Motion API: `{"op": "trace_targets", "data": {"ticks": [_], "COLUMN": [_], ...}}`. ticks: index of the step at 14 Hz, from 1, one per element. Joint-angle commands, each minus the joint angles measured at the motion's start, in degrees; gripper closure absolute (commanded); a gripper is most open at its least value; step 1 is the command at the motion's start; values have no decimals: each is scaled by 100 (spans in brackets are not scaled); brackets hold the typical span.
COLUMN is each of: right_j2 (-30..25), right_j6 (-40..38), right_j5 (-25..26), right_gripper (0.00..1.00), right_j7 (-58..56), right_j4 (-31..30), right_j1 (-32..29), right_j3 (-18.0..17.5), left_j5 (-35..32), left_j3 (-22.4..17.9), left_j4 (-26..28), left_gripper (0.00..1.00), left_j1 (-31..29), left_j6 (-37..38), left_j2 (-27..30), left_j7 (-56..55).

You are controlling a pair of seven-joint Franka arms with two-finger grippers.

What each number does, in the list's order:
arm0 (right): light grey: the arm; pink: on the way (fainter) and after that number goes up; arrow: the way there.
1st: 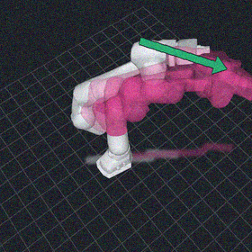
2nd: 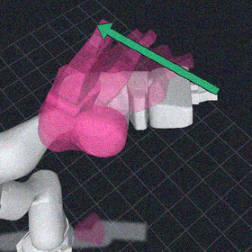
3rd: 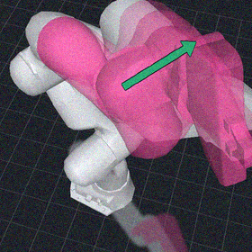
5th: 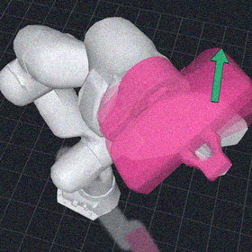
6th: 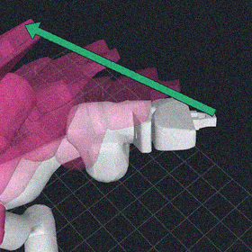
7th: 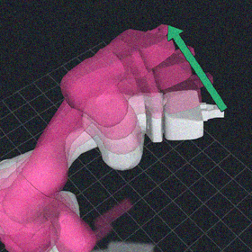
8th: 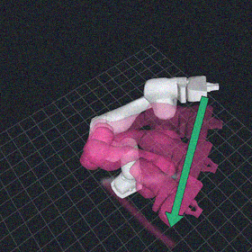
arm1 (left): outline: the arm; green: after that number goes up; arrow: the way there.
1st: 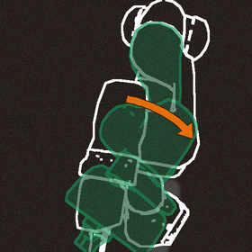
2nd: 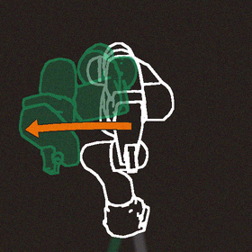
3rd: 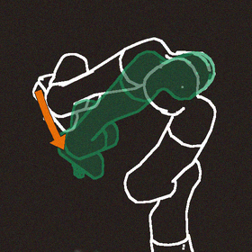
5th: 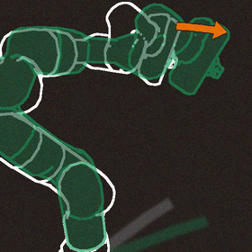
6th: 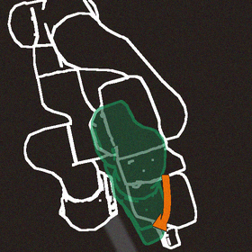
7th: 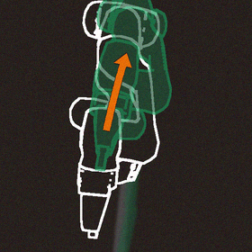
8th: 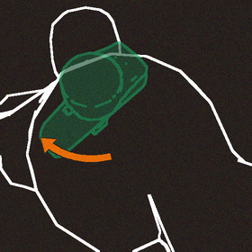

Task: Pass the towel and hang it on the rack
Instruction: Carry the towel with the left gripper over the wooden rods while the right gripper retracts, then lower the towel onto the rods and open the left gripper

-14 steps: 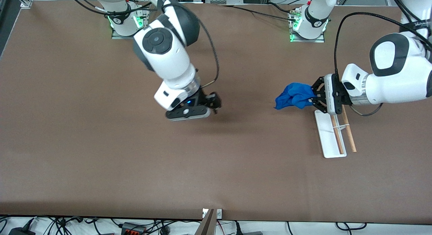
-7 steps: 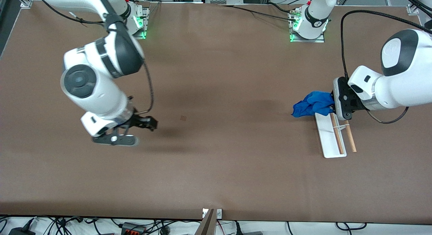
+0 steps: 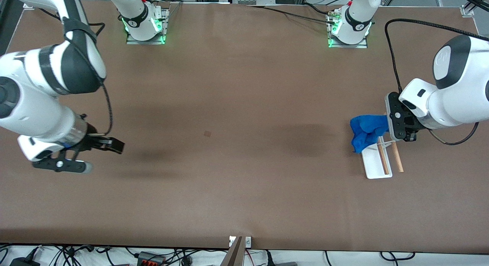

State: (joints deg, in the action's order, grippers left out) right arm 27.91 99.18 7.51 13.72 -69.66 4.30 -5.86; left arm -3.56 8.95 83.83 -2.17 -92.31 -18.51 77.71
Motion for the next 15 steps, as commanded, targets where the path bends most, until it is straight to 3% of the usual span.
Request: {"op": "trace_targets", "data": {"ticks": [1, 4, 6, 8, 12, 15], "right_j2": [-610, -892, -1033, -1147, -1709, -1981], "right_j6": [-274, -855, -909, -970, -489, -329], "right_j5": [-39, -626, -698, -646, -611, -532], "right_gripper": [0, 0, 0, 0, 0, 0], "right_j7": [-754, -940, -1466, -1442, -1424, -1425], "right_j4": [-487, -460, -469, -522, -1346, -1777], "right_j1": [-165, -351, -316, -307, -324, -307], "right_j3": [277, 663, 927, 928, 928, 902], "left_j5": [-189, -136, -22, -13, -66, -66], "left_j3": [-25, -60, -60, -60, -60, -43], "left_j4": [-244, -244, -235, -218, -139, 255], "left_gripper": [100, 100, 100, 100, 100, 100], "left_j1": [32, -195, -372, -582, -978, -1189], "left_j6": [205, 170, 13, -76, -401, -953], "left_j2": [-223, -460, -583, -671, -865, -900], "left_j7": [-107, -474, -713, -783, -713, -670]}}
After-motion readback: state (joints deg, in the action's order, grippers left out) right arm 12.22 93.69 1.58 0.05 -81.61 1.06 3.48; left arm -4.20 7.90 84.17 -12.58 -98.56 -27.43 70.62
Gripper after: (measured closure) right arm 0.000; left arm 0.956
